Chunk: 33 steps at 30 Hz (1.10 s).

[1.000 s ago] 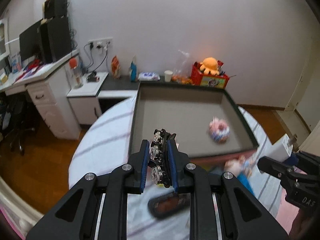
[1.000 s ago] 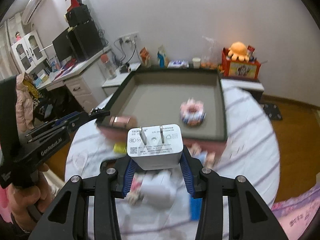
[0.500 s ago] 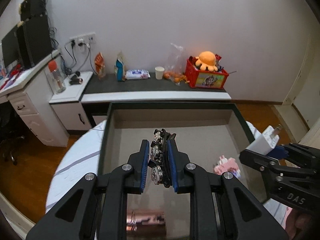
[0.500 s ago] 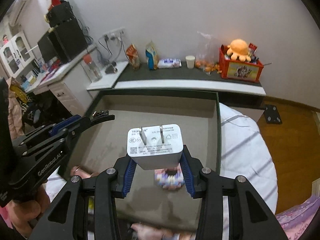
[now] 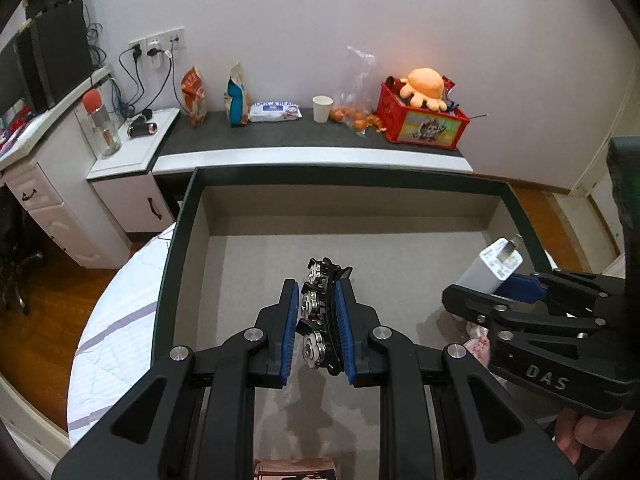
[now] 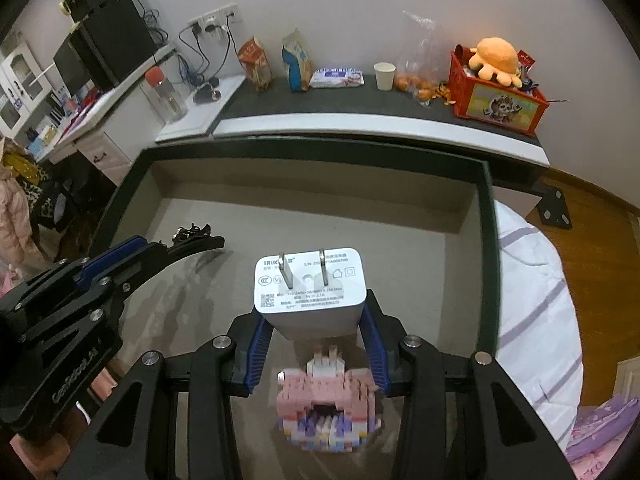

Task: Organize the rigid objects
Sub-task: 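Carry the plug and hair clip into the pink box and release both, then withdraw both grippers from the box back over the bed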

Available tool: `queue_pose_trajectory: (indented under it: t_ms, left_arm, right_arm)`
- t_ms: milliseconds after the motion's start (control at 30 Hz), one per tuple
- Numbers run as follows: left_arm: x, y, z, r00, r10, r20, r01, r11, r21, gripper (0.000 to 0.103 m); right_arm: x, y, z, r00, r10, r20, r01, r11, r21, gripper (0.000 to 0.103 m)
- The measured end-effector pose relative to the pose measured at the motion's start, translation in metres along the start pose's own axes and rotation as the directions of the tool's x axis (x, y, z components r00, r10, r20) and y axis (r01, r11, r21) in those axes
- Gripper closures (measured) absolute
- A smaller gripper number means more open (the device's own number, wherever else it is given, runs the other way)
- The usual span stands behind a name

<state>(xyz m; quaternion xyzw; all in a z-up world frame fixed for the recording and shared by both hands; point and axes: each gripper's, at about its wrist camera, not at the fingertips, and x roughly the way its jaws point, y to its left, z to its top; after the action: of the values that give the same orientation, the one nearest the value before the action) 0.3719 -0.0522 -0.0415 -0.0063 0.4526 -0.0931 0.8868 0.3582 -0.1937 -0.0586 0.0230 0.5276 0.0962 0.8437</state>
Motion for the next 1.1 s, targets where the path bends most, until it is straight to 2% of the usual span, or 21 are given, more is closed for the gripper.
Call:
queue_pose_trajectory:
  t_ms: [133, 267, 300, 333, 400, 467, 533, 600, 700, 833, 1033, 1100]
  left_arm:
    - [0.004, 0.000, -0.001, 1.000, 0.007, -0.016, -0.007, 1.000, 0.001, 0.084]
    - [0.004, -0.001, -0.001, 0.999, 0.030, -0.019, -0.030, 1.000, 0.006, 0.083]
    - [0.003, -0.002, -0.001, 0.999, 0.030, -0.023, -0.030, 1.000, 0.007, 0.080]
    - [0.002, -0.002, -0.002, 0.999, 0.033, -0.024, -0.033, 0.999, 0.007, 0.076]
    - [-0.001, -0.002, -0.003, 0.999, 0.052, -0.016, -0.052, 0.999, 0.007, 0.042]
    - [-0.010, -0.003, -0.003, 0.998, 0.069, 0.012, -0.069, 0.998, 0.010, 0.024]
    - [-0.019, -0.002, -0.003, 0.997, 0.075, 0.036, -0.076, 0.997, 0.012, 0.022]
    - [-0.028, 0.000, -0.002, 0.996, 0.075, 0.047, -0.076, 0.997, 0.011, 0.021]
    - [-0.045, 0.001, -0.004, 0.995, 0.075, 0.068, -0.077, 0.997, 0.016, 0.020]
    - [-0.075, -0.001, -0.009, 0.991, 0.078, 0.108, -0.082, 0.996, 0.035, 0.017]
    - [-0.129, -0.002, -0.026, 0.981, 0.086, 0.172, -0.097, 0.994, 0.057, 0.004]
    - [-0.146, -0.002, -0.035, 0.978, 0.086, 0.191, -0.099, 0.993, 0.058, 0.001]
  right_arm:
    - [0.012, -0.001, 0.001, 0.999, -0.009, -0.041, 0.009, 1.000, 0.006, 0.060]
    - [0.010, 0.000, 0.003, 0.999, -0.029, -0.041, 0.030, 1.000, 0.007, 0.059]
    - [0.011, 0.000, 0.003, 0.998, -0.035, -0.044, 0.036, 0.999, 0.003, 0.058]
    - [0.011, 0.001, 0.002, 0.998, -0.039, -0.047, 0.040, 0.999, 0.003, 0.057]
    - [0.009, 0.002, 0.002, 0.998, -0.043, -0.042, 0.044, 0.999, 0.006, 0.053]
    - [0.005, 0.001, 0.002, 0.999, -0.035, -0.026, 0.036, 0.999, 0.017, 0.047]
    - [-0.002, 0.003, 0.002, 1.000, -0.026, -0.003, 0.026, 0.999, 0.022, 0.043]
    - [-0.013, 0.004, 0.002, 0.999, -0.042, 0.030, 0.041, 0.999, 0.024, 0.035]
    - [-0.034, 0.004, 0.000, 0.996, -0.024, 0.091, 0.019, 0.999, 0.045, 0.030]
    - [-0.061, 0.012, -0.007, 0.990, -0.023, 0.141, 0.017, 0.999, 0.040, 0.028]
    - [-0.110, 0.025, -0.032, 0.975, -0.014, 0.223, 0.006, 0.999, 0.038, 0.028]
    - [-0.130, 0.029, -0.046, 0.966, -0.014, 0.258, 0.004, 0.999, 0.039, 0.023]
